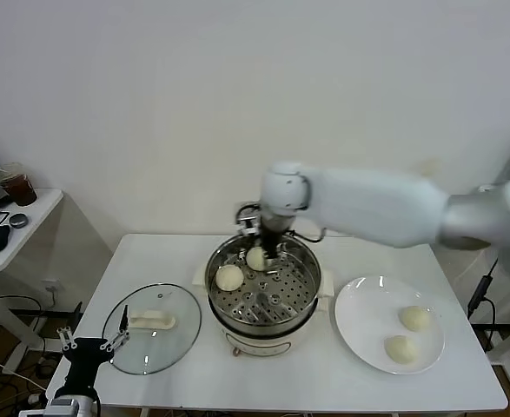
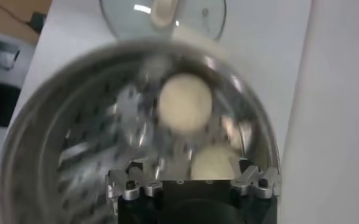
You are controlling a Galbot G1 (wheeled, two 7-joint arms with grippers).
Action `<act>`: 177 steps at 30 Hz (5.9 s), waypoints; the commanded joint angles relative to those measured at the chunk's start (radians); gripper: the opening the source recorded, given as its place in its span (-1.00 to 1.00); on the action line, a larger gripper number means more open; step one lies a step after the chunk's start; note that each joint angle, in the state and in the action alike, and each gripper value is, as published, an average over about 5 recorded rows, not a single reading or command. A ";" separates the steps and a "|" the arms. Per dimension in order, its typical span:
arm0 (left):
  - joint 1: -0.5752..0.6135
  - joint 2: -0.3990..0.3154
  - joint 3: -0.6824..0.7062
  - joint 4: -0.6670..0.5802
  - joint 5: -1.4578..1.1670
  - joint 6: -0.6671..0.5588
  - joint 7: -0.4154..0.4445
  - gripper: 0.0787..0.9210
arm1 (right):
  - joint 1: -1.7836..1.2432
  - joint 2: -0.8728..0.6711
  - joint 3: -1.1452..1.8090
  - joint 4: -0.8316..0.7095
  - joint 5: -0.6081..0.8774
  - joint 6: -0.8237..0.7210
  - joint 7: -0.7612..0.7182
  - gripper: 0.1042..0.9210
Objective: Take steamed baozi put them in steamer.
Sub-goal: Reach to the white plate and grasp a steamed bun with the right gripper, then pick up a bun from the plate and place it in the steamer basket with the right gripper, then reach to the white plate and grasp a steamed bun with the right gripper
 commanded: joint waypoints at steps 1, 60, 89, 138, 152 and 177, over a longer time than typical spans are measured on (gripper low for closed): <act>0.001 -0.001 -0.002 0.000 0.000 0.000 0.000 0.77 | 0.090 -0.271 -0.014 0.158 -0.071 0.066 -0.144 0.76; 0.021 -0.021 0.030 0.007 0.043 0.003 0.003 0.77 | -0.867 -0.648 0.577 0.102 -0.543 0.299 -0.053 0.43; 0.003 -0.002 0.023 -0.001 0.018 0.000 0.001 0.77 | -0.213 -0.569 0.445 0.086 -0.267 0.338 -0.189 0.12; 0.005 -0.027 -0.028 -0.005 0.012 -0.003 -0.001 0.77 | -0.136 0.116 -0.018 -0.027 -0.460 1.056 -0.084 0.18; 0.003 -0.025 -0.028 -0.006 0.009 -0.003 -0.001 0.77 | -0.072 0.038 0.022 -0.003 -0.401 0.998 -0.069 0.75; -0.024 -0.002 0.007 0.011 0.011 -0.003 0.003 0.77 | -0.380 -0.643 0.373 0.017 -0.488 0.371 -0.148 0.76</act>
